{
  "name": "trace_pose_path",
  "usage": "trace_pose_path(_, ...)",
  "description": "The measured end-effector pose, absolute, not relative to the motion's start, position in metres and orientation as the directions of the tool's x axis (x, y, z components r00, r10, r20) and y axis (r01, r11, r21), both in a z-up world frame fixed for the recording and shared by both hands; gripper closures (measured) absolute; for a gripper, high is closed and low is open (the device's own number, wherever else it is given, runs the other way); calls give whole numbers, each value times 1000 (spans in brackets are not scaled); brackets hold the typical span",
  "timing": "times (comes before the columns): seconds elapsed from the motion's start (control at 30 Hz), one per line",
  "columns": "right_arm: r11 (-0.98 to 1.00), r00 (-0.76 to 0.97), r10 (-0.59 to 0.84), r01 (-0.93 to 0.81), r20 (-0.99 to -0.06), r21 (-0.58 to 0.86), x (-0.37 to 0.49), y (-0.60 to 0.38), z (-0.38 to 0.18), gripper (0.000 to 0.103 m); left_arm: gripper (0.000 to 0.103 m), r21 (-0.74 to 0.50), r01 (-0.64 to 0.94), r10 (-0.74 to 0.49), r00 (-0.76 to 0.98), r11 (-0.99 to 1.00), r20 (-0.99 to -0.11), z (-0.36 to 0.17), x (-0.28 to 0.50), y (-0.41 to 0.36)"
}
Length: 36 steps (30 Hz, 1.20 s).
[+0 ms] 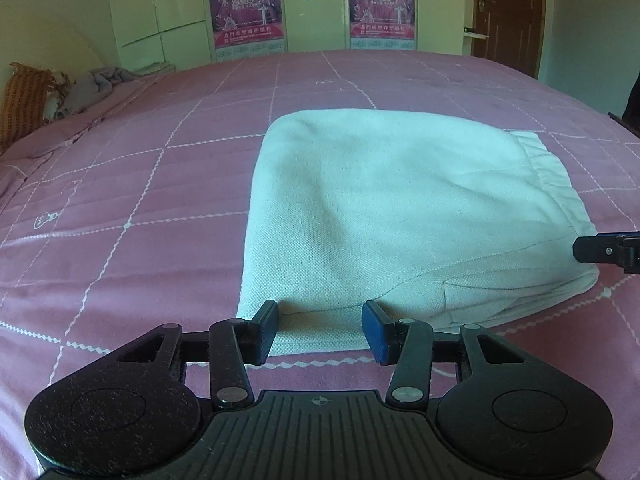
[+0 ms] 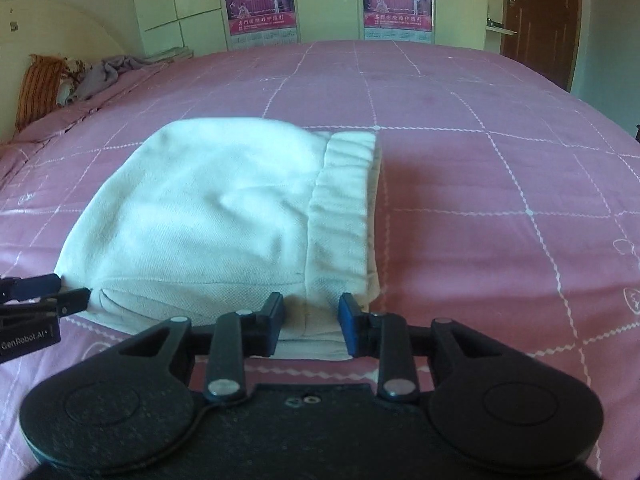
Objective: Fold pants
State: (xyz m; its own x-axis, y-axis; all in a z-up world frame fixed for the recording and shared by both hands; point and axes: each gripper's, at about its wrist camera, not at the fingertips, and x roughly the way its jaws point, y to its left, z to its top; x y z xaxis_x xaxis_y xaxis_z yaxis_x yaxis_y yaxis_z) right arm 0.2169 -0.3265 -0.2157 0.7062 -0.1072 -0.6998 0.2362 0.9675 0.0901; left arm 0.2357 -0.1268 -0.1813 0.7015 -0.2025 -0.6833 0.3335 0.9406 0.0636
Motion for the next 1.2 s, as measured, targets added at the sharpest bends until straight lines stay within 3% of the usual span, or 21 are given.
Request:
trace_pose_path(0.17,959,742,-126,262,-659,111,201,-331,-202,68,56,45,311,-200,710,949,-675,-178,239,-124)
trace_pose_path(0.27,947,719,-104,282,-687,152,205,-337,-209,67,56,67,319,-188,701,946,-688,-184,239,-129)
trace_pose_path(0.33,945,718,-95,284,-689,166,209,-337,-209,60,56,72,322,-186,700,944,-690,-185,239,-129)
trace_pose_path(0.4,939,717,-101,297,-690,171,214,-340,-208,37,56,72,328,-189,697,942,-692,-186,239,-128)
trace_pose_path(0.43,936,715,-100,303,-692,177,216,-342,-209,33,56,73,330,-190,695,941,-693,-187,239,-129)
trace_pose_path(0.47,935,705,-71,293,-706,198,219,-345,-212,59,56,72,331,-191,694,941,-694,-188,239,-129)
trace_pose_path(0.5,936,701,-50,282,-711,212,220,-346,-214,61,56,71,330,-191,694,941,-694,-187,240,-129)
trace_pose_path(0.7,933,744,-75,287,-664,216,206,-343,-205,65,56,76,342,-196,691,937,-696,-188,239,-130)
trace_pose_path(0.77,930,680,-71,310,-729,199,211,-346,-223,66,56,74,337,-192,687,939,-701,-186,239,-131)
trace_pose_path(0.9,935,692,-88,305,-716,180,207,-338,-217,62,56,79,343,-189,679,936,-709,-185,241,-130)
trace_pose_path(1.03,935,752,-132,310,-646,171,194,-336,-188,58,56,72,317,-168,667,946,-726,-180,243,-133)
trace_pose_path(1.2,960,788,-135,255,-600,118,197,-319,-171,61,56,64,294,-152,654,954,-741,-173,237,-139)
